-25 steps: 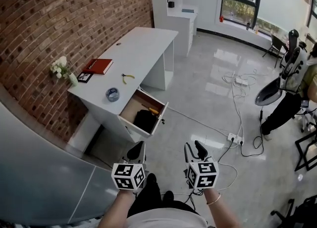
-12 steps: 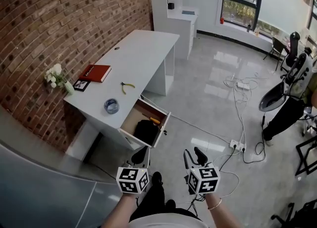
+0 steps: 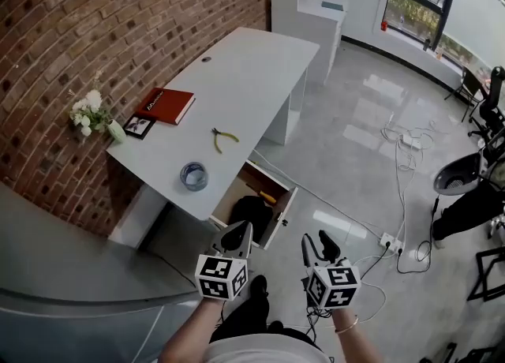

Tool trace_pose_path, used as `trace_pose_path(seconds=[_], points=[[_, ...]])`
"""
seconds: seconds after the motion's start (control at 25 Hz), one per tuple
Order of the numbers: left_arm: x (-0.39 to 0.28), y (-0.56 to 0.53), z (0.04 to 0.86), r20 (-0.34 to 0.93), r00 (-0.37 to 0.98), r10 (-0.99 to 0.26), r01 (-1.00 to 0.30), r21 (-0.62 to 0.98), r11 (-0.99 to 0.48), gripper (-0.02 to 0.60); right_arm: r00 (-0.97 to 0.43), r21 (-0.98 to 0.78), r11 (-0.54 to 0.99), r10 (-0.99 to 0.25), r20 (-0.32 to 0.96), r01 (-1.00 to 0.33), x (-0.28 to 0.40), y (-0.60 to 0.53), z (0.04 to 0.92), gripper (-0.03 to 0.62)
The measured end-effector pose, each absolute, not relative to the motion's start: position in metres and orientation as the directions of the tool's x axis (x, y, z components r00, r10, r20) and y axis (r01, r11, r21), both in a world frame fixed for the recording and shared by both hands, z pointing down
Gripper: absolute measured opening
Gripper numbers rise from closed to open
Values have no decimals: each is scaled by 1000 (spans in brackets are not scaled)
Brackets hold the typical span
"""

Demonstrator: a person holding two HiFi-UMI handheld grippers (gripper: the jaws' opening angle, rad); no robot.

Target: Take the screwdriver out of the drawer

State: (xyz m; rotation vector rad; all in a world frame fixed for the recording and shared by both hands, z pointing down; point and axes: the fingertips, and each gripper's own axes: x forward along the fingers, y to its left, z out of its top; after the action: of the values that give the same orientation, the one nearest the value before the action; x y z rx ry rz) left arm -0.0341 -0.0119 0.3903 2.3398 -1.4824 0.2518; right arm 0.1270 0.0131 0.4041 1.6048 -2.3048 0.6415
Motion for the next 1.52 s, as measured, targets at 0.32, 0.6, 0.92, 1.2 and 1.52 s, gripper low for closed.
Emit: trace_pose_path(seconds=[0.32, 0.6, 0.92, 1.2, 1.52], points=[[-64, -67, 399, 360, 429, -829, -903, 208, -377, -8, -370, -203, 310, -801, 470, -929, 95, -41, 410, 147], [-73, -85, 408, 365, 435, -823, -899, 231, -373, -8, -380, -186, 331, -785, 489, -925, 80, -64, 414, 147], [-81, -96, 415, 378, 405, -832, -913, 218, -345, -8, -411, -173, 379, -753, 514, -909, 66, -85, 425, 147], [-79, -109, 421, 394, 346, -851, -935, 221, -278, -8, -486, -192, 463, -681, 547, -865, 64, -110, 445, 147], [-75, -126, 436, 428, 224, -875, -962, 243, -127, -8, -573, -192, 594, -561, 597, -782, 62, -153, 470, 146]])
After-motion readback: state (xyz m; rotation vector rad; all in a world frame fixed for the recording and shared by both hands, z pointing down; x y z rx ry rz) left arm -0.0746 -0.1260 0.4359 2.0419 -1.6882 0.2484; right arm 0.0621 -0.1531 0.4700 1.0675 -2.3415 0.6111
